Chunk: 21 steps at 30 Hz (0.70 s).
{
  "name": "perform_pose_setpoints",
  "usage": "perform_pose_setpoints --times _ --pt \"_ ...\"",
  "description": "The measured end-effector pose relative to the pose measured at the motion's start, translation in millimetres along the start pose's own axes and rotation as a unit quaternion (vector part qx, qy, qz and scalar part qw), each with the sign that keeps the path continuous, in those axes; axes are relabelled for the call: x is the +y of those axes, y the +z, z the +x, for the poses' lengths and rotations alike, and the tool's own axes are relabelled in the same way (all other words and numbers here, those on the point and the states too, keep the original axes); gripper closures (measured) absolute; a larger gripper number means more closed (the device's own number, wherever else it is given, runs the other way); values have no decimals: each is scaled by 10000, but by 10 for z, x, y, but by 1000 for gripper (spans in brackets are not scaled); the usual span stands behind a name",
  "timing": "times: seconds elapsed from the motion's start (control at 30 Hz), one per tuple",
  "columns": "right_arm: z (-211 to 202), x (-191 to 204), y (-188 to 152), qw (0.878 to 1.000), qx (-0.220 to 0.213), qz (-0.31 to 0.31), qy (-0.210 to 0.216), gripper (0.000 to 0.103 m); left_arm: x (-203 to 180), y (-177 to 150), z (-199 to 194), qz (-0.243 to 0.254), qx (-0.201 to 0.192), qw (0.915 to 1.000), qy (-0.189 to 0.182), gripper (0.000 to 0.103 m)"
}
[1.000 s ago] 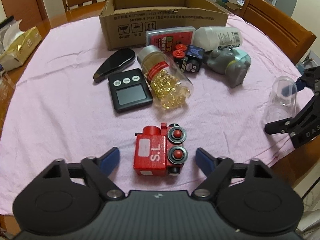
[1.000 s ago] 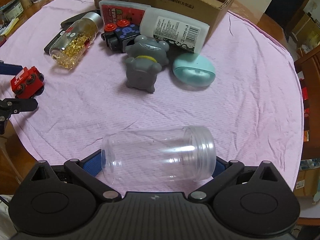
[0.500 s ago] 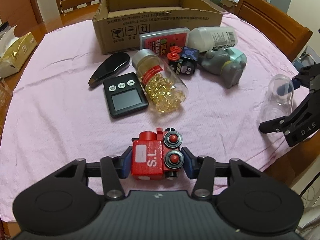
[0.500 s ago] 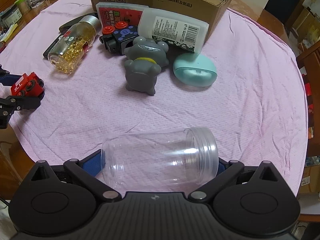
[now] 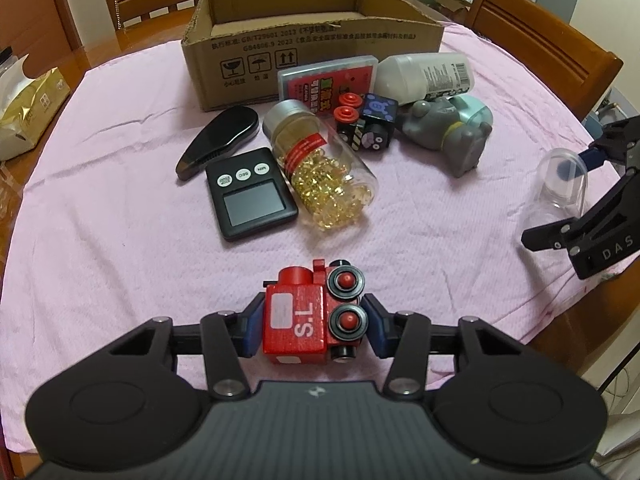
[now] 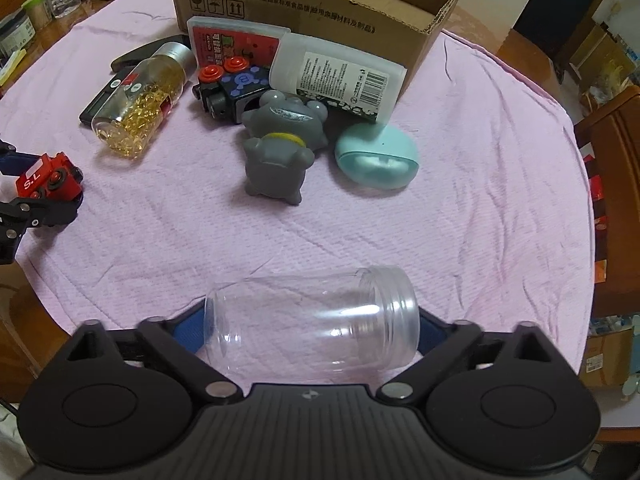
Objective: Organize rigid objects
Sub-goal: 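Carry the train and jar into the cardboard box and open both grippers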
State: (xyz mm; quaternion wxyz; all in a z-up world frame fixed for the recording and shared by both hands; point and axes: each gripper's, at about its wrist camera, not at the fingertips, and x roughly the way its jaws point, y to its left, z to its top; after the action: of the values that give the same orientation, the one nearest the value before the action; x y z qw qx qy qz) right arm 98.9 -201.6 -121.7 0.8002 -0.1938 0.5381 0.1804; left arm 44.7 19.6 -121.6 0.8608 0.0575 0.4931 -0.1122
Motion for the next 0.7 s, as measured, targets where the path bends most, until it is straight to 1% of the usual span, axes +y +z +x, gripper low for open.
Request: perform_pose_setpoints --times 0.1,0.27,0.43,0.53,0.7 --pt "-31 -2 8 10000 -8 -6 -6 9 19 13 -14 57 0 10000 -42 55" --pt "-101 13 59 10000 -58 3 -9 9 79 78 -85 160 -35 9998 -70 55" --pt "-239 36 117 9998 -174 -7 18 9 173 179 -201 304 -61 9994 -175 55" --pt "-340 32 190 9996 -265 -14 18 9 229 280 -301 451 -96 9987 -217 55" --pt "-577 -45 377 9986 -467 94 228 9 298 556 -526 589 -242 9974 -322 55"
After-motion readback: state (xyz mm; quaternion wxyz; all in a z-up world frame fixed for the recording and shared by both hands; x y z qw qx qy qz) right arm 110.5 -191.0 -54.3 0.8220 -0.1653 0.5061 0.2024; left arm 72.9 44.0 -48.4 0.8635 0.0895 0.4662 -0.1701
